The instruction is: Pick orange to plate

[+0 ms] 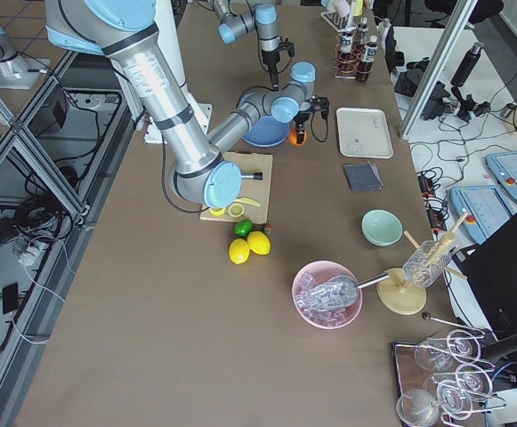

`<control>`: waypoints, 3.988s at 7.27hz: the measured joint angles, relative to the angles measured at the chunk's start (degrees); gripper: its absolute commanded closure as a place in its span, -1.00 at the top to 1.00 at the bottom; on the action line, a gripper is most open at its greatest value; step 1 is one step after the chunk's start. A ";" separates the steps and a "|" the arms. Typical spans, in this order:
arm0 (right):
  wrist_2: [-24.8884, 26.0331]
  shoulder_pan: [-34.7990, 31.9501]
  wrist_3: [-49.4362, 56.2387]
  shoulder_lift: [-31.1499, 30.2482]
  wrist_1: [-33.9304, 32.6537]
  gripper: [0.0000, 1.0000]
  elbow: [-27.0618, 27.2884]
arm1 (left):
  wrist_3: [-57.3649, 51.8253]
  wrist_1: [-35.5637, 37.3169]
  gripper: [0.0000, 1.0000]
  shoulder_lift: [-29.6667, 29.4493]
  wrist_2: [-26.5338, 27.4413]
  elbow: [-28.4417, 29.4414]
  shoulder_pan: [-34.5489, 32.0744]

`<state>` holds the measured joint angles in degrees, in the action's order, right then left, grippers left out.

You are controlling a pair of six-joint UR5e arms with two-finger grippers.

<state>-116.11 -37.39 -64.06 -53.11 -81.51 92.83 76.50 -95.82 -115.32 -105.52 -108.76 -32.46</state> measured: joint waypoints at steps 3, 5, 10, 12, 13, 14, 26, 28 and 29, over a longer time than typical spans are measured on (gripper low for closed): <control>8.59 10.89 -8.62 2.01 -2.15 -1.00 1.82 | -15.11 0.97 0.93 5.07 -5.92 0.38 -8.45; 11.95 14.94 -9.91 1.25 -2.29 -1.00 1.79 | -17.37 0.91 0.93 5.61 -7.36 0.67 -10.20; 12.49 15.26 -10.21 0.38 -2.53 1.00 3.38 | -17.20 1.01 0.93 5.72 -8.13 0.45 -10.55; 7.16 8.96 -7.59 -2.85 -6.27 1.00 9.04 | -17.94 1.28 0.93 6.14 -10.10 -0.26 -12.79; 2.41 3.23 -2.43 -6.00 -7.54 1.00 11.49 | -20.06 1.44 0.93 7.54 -12.60 -1.41 -15.67; -2.87 -3.85 5.85 -9.85 -8.05 1.00 12.64 | -25.15 1.54 0.93 10.35 -15.46 -2.76 -19.67; -20.95 -51.22 76.07 -46.82 -8.40 1.00 9.29 | -85.06 0.89 0.95 33.76 -30.44 6.35 -57.67; -20.92 -51.80 76.85 -47.14 -8.40 1.00 8.82 | -85.04 0.92 0.95 34.00 -30.33 6.43 -57.93; -20.90 -51.86 76.93 -47.25 -8.38 1.00 8.77 | -85.03 0.96 0.95 34.01 -30.29 6.49 -57.95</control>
<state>-137.00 -89.26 12.87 -100.36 -89.89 101.59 -8.53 -94.87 -81.31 -135.81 -102.27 -90.41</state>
